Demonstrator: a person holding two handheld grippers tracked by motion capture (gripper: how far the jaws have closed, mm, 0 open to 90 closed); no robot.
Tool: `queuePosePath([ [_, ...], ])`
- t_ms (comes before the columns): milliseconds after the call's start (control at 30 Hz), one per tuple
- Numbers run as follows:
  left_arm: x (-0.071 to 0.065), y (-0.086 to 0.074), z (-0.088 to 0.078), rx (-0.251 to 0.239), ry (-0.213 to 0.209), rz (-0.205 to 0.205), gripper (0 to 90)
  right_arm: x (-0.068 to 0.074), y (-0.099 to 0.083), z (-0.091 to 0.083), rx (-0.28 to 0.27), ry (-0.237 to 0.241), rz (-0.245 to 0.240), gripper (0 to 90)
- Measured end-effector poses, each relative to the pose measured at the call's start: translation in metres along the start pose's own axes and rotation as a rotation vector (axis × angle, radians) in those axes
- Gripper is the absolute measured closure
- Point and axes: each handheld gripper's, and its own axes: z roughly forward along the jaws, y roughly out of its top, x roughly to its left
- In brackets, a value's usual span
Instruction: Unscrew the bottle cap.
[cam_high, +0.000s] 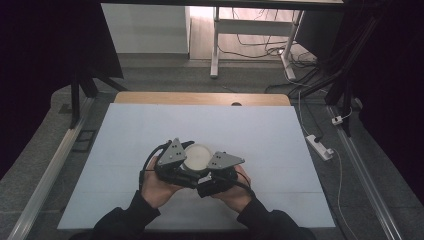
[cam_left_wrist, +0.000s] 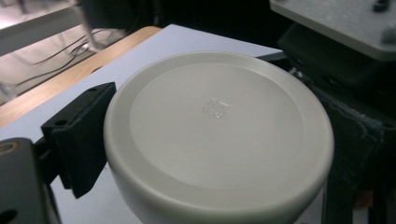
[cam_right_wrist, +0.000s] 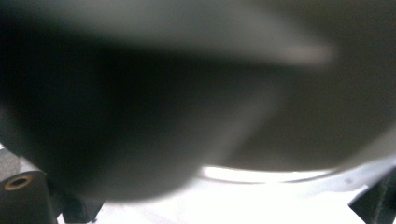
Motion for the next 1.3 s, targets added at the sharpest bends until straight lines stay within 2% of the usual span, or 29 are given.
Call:
queuePosePath([
  [133, 0.000, 0.000, 0.003, 0.012, 0.011, -0.020, 7.0, -0.001, -0.002, 0.002, 0.009, -0.010, 0.018, 7.1],
  [200, 0.002, 0.001, 0.003, 0.015, -0.008, -0.002, 6.0, -0.001, -0.002, 0.002, 0.008, -0.008, 0.019, 7.1],
  [267, 0.003, 0.002, 0.003, 0.028, -0.043, 0.027, 0.9, -0.001, 0.000, 0.001, 0.002, 0.004, 0.007, 7.1],
  [367, 0.006, 0.003, -0.002, 0.009, -0.080, 0.059, 0.0, 0.000, 0.001, 0.000, -0.005, 0.032, 0.000, 7.1],
  [533, 0.018, 0.004, -0.013, -0.021, -0.210, 0.089, 0.0, -0.002, 0.000, -0.002, 0.001, 0.095, -0.010, 7.1],
  [567, 0.021, 0.004, -0.015, -0.019, -0.245, 0.101, 0.0, -0.003, 0.000, -0.002, 0.004, 0.118, -0.012, 7.1],
  [633, 0.026, 0.004, -0.018, -0.001, -0.276, 0.131, 0.0, -0.003, 0.000, -0.003, 0.002, 0.157, -0.024, 7.1],
  [833, 0.037, -0.003, -0.020, 0.003, -0.425, 0.152, 0.0, 0.000, 0.001, -0.004, -0.001, 0.261, -0.061, 7.1],
  [933, 0.036, -0.004, -0.017, 0.018, -0.459, 0.164, 0.0, 0.002, 0.001, -0.003, 0.009, 0.290, -0.079, 7.1],
  [1033, 0.033, -0.006, -0.013, 0.047, -0.474, 0.203, 2.7, 0.003, 0.000, -0.002, 0.014, 0.312, -0.088, 7.1],
  [1100, 0.033, -0.006, -0.013, 0.046, -0.488, 0.204, 4.7, 0.003, 0.001, -0.003, 0.016, 0.325, -0.091, 7.1],
  [1300, 0.030, -0.006, -0.013, 0.050, -0.468, 0.217, 7.5, 0.002, 0.000, -0.003, 0.019, 0.323, -0.099, 7.1],
])
